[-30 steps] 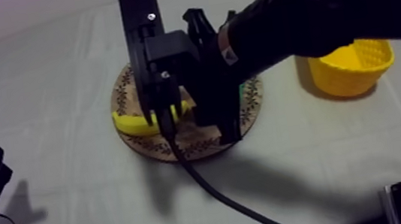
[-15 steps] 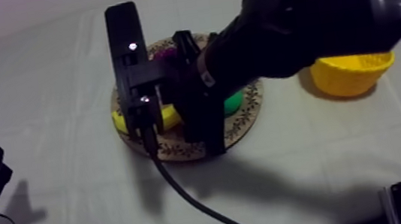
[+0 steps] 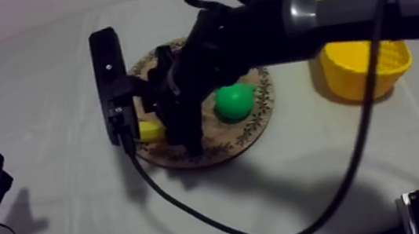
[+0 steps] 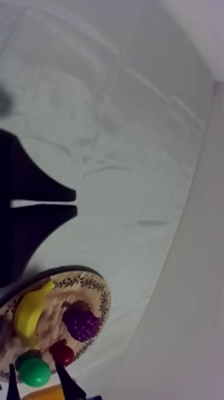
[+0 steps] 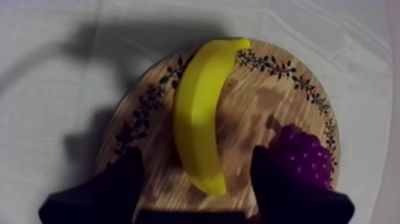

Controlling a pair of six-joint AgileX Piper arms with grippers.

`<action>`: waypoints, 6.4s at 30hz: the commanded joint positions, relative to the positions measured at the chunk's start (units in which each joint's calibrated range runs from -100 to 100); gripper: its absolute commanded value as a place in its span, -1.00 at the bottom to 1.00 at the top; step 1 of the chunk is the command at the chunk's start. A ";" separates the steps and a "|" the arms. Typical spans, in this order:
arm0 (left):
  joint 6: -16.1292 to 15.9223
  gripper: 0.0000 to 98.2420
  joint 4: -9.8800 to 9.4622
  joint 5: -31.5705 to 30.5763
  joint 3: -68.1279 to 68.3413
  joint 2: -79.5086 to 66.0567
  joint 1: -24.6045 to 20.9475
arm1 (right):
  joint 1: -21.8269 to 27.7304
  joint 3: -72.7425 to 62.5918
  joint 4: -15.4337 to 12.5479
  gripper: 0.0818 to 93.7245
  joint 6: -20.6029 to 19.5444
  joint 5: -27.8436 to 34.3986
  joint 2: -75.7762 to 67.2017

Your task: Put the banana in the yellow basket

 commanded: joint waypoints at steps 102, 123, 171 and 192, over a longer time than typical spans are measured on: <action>-0.01 -1.00 -0.02 0.00 0.03 -0.03 0.00 | 36.85 24.65 3.12 -0.57 -2.54 27.20 -23.49; -0.01 -1.00 -0.02 0.00 0.03 -0.03 0.00 | 39.12 25.31 5.01 -0.63 -8.85 17.37 -23.57; -0.01 -1.00 -0.02 0.00 0.03 -0.03 0.00 | 37.36 90.50 -5.72 -0.99 -20.05 -0.03 -121.66; -0.01 -1.00 -0.02 0.00 0.03 -0.03 0.00 | 37.23 90.91 -5.56 -0.99 -12.02 -1.04 -123.12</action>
